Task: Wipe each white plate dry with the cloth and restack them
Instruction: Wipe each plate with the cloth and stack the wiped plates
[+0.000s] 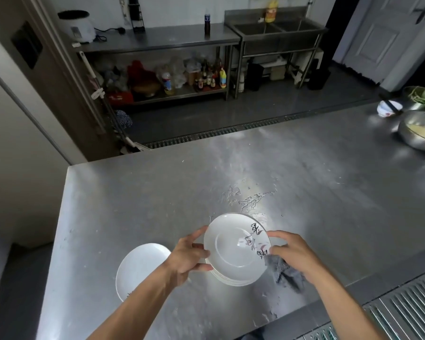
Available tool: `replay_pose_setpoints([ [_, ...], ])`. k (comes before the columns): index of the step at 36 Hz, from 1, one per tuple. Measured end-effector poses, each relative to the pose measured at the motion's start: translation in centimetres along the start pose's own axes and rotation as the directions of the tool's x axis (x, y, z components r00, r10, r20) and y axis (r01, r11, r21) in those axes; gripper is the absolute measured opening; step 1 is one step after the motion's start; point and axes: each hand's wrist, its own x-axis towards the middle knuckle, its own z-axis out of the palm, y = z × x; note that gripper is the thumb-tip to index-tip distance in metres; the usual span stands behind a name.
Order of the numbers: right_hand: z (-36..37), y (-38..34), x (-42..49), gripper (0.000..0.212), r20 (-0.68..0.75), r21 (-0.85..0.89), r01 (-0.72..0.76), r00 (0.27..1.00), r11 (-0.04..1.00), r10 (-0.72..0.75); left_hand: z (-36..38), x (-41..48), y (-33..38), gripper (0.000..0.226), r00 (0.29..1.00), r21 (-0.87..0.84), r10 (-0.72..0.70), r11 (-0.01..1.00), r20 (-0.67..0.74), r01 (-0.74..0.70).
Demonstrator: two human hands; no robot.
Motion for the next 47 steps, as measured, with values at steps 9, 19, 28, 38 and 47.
replay_pose_setpoints([
  [9,0.0,-0.1,-0.2,0.036,-0.036,0.038,0.031,0.999,0.999,-0.03,0.0,0.6,-0.6,0.057,0.993,0.029,0.078,0.997,-0.088,-0.076],
  [19,2.0,-4.8,-1.3,0.01,-0.1,0.242,0.173,0.983,0.955,-0.153,-1.3,0.5,-2.2,0.033,0.954,0.005,0.167,0.985,-0.247,-0.171],
  [28,10.5,-9.8,-2.8,0.015,0.218,0.233,0.222,0.937,0.947,-0.273,-8.0,-1.9,-9.0,0.036,0.839,-0.04,0.0,0.999,-0.545,-0.026],
  [38,23.1,-8.1,-1.8,0.045,0.353,0.053,0.151,0.922,0.987,-0.16,-13.7,-7.1,-14.1,0.054,0.737,-0.138,-0.147,0.988,-0.66,0.074],
  [47,28.6,-7.5,-1.1,0.046,0.287,-0.006,0.251,0.928,0.968,-0.239,-14.9,-9.0,-14.7,0.093,0.835,-0.523,-0.273,0.852,-0.478,-0.021],
])
